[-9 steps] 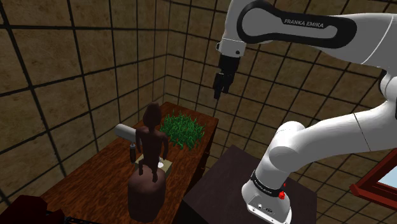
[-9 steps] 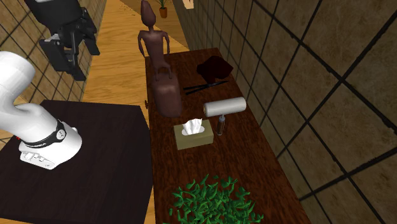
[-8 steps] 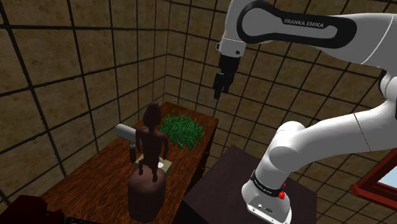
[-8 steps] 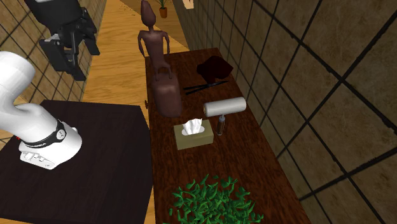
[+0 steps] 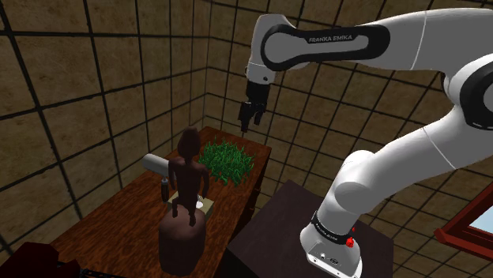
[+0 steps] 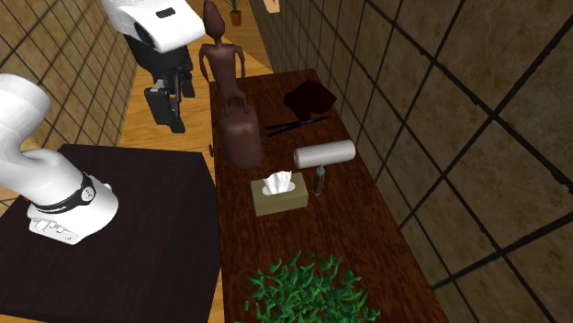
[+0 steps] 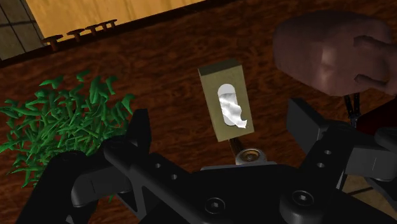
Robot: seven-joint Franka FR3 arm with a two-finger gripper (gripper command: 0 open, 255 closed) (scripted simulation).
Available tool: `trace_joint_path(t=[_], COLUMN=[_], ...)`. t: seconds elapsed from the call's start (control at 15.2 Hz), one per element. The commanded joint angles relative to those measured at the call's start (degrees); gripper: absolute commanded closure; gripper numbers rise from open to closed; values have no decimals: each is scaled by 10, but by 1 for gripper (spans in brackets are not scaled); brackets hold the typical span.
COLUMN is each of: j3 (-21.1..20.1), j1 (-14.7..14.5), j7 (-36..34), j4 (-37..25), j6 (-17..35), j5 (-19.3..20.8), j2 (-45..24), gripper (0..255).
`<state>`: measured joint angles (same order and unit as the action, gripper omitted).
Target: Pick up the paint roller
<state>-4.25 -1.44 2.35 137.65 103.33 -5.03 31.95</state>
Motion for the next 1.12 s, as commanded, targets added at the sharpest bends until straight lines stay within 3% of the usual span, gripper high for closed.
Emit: trace_joint_path(t=[0.0,0.53,1.06], j3=[-7,-26,-40], j1=[-4,-14,-26], j7=[-5,-15,-28], j4=[-9,-74,-185], j6=[33,141,209], j5=[-7,-22,-24], j2=[-40,-211,-387], gripper=[0,0,0])
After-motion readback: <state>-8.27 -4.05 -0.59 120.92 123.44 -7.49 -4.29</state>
